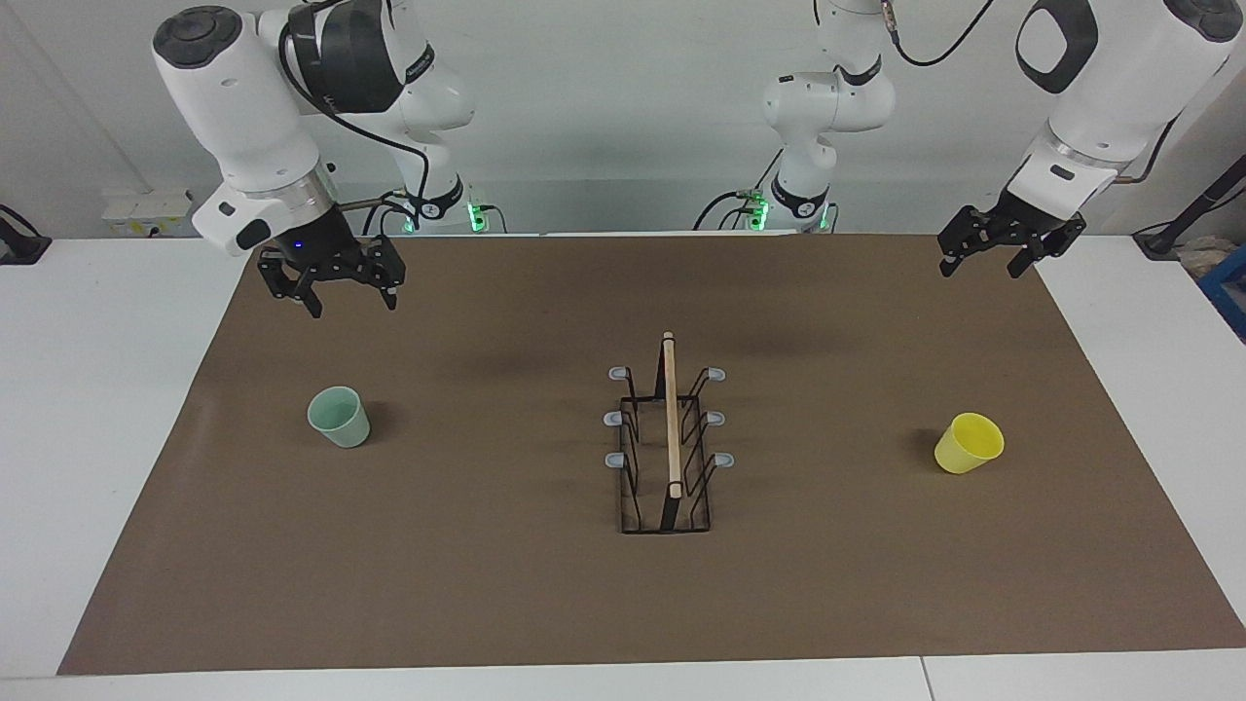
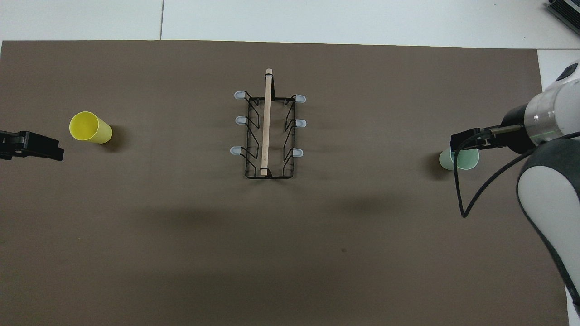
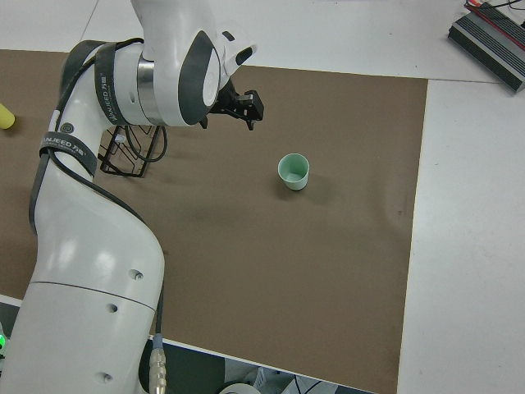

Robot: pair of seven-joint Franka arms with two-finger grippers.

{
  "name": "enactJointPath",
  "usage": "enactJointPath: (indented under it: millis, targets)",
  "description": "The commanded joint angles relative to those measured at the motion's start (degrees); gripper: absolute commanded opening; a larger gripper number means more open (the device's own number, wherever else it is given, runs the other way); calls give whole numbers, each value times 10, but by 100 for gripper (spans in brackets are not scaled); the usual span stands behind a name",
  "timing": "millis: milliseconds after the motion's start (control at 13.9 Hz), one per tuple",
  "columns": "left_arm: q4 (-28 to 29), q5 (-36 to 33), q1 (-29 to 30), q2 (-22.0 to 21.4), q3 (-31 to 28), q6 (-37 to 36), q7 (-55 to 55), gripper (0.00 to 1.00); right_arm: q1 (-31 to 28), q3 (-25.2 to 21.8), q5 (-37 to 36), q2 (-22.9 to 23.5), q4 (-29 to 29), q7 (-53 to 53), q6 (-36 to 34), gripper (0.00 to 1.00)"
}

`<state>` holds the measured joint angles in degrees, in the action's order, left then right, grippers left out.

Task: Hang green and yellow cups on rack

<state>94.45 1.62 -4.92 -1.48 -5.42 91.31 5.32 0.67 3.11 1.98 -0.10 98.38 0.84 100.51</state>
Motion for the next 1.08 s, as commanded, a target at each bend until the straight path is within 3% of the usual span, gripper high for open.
enactJointPath:
  millis: [0,719,1007]
  targets:
    - [17,-11,-7,-18,-3,-1,-1,100,-1,2,0,6,-13,-11,-14,100]
    - [10,-4,-2,-14,-5,10,-26,100,-1,2,0,5,-13,-11,-15,100]
    - [-41,12,-4,50,-13,4,-28,100,-1,2,0,6,-13,-11,-14,100]
